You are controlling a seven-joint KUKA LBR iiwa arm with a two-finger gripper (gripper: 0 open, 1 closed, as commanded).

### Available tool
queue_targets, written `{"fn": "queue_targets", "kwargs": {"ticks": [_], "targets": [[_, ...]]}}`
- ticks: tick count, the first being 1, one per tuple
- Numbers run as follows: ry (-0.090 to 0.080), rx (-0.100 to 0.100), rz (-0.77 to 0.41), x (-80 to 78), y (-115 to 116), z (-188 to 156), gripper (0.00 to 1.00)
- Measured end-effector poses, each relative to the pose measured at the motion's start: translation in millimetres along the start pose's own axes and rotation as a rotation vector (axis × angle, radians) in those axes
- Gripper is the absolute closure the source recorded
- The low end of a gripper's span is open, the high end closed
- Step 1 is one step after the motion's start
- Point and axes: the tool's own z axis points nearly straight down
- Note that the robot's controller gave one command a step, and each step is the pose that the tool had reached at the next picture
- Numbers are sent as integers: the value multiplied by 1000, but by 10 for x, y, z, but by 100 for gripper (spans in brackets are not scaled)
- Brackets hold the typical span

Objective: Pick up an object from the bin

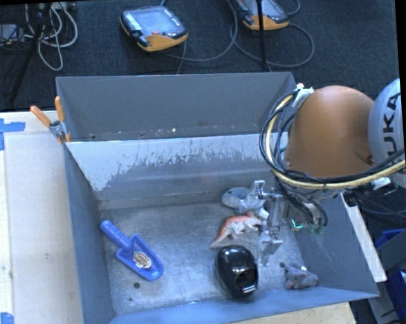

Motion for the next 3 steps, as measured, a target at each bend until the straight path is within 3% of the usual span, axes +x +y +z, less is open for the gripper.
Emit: {"fn": "queue_targets", "kwargs": {"ticks": [2,3], "targets": [[-9,0,32,-30,-40,-171,0],[-18,1,-73,-77,43,246,0]]}}
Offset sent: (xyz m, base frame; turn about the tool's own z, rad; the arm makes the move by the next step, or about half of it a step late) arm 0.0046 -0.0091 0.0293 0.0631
